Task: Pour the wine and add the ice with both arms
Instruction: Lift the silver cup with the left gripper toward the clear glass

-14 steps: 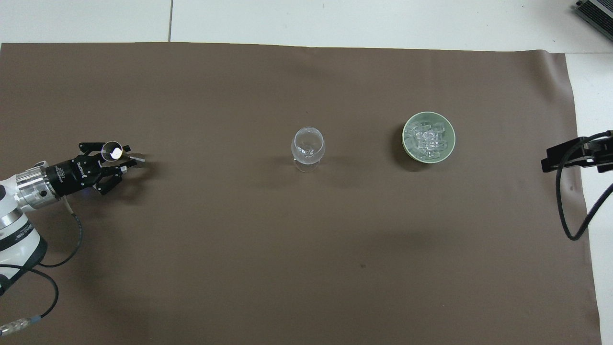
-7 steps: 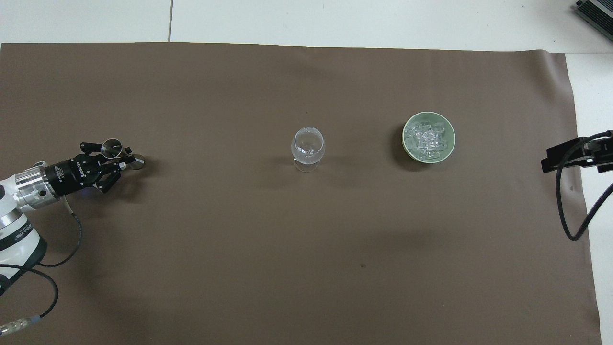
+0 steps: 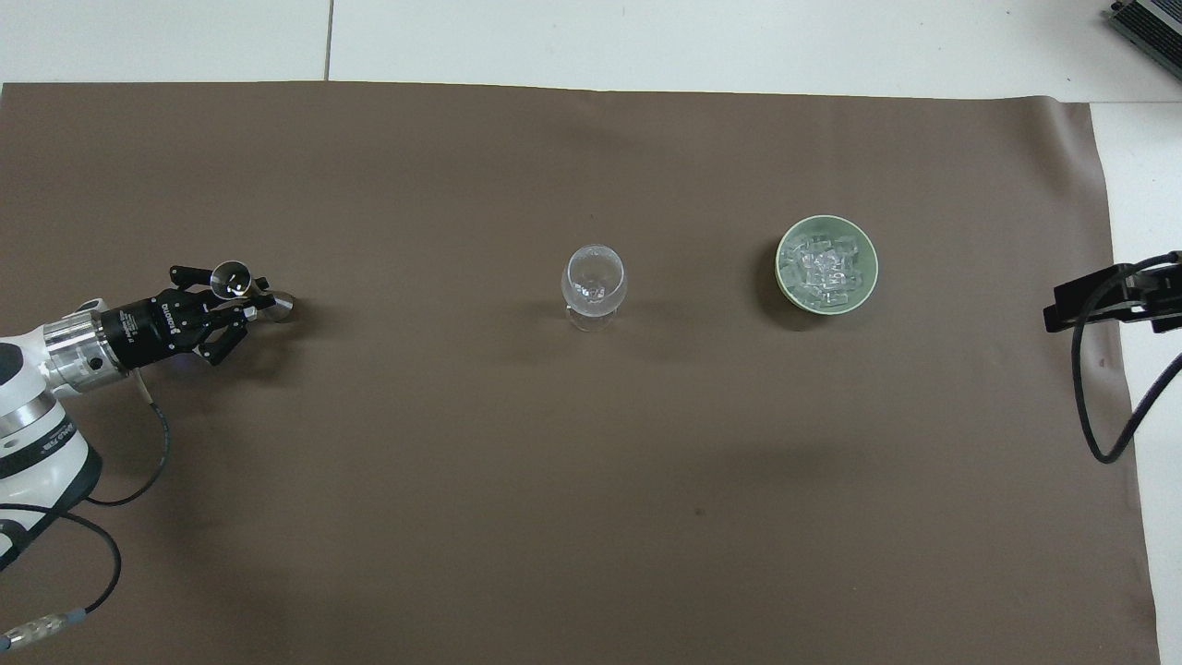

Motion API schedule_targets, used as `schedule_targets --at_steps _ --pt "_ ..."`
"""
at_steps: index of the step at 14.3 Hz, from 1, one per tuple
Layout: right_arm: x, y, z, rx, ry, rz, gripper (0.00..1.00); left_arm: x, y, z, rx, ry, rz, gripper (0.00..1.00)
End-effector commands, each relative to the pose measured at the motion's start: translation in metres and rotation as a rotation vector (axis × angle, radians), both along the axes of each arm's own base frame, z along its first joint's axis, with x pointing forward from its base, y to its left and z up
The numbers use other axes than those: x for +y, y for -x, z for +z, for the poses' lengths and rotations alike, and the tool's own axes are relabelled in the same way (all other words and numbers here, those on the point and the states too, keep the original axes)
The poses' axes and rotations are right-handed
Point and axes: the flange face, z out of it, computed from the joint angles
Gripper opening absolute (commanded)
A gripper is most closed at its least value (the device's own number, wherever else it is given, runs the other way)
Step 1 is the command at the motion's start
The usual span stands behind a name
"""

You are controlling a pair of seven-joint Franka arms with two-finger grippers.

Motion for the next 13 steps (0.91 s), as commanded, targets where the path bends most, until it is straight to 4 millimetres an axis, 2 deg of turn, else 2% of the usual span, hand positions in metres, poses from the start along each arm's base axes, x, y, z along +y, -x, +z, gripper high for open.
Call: schedule_targets --at_steps 1,4,7,13 --pt "0.000 0.003 0.002 -0.006 -0.025 0.015 1.00 -0.022 -0.018 0.023 -0.001 0.037 -0.012 0.00" --pt "0.000 0.003 0.002 -0.006 -0.025 0.015 1.00 -0.052 -0.036 0.047 0.003 0.040 0.015 0.00" --pt "0.000 0.003 0.003 -0.007 -0.024 0.015 1.00 -0.099 -0.051 0.074 0.036 0.000 0.074 0.00" --pt "0.000 0.003 0.002 -0.006 -0.025 0.015 1.00 -0.165 -0.060 0.098 0.045 0.010 0.157 0.00"
